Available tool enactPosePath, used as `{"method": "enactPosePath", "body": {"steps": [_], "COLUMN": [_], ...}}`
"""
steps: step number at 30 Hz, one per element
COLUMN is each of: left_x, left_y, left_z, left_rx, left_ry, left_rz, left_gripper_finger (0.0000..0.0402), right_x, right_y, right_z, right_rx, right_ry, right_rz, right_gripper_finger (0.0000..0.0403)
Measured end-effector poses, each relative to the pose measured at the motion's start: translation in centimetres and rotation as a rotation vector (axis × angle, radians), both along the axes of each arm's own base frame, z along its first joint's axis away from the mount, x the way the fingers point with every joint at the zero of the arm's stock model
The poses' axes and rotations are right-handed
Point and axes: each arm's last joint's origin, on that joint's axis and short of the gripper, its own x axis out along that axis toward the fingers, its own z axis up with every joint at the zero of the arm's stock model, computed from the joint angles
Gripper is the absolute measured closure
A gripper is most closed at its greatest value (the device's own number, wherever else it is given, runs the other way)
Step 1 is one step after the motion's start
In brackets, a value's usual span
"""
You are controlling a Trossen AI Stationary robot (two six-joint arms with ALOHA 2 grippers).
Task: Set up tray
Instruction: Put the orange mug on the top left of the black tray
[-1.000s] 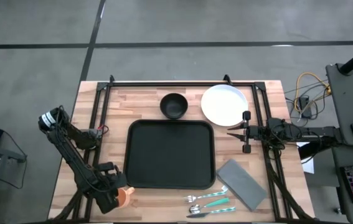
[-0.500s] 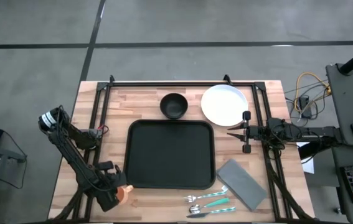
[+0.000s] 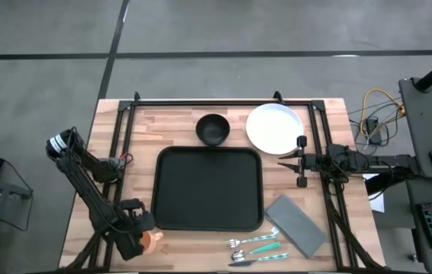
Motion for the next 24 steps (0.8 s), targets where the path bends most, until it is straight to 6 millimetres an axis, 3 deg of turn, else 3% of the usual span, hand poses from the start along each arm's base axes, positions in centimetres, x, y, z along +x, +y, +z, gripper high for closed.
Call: {"method": "enactPosePath", "body": {"steps": [10,24], "left_x": [0.1,3.7], "left_y": [2.9,8.6], "left_z": [2.4,2.9], "left_rx": [0.021,0.173], "left_ry": [-0.084,-0.105], "left_rz": [0.013,0.004], "left_gripper_finger": [0.0401,0.0401], "right_x": [0.0,0.0], "right_y": [0.0,0.0], "right_z": [0.0,0.0], "right_rx": [0.0,0.0], "right_ry": [0.0,0.0], "right_rz": [0.0,0.0], "right_gripper_finger": [0.0335,0.0335]}}
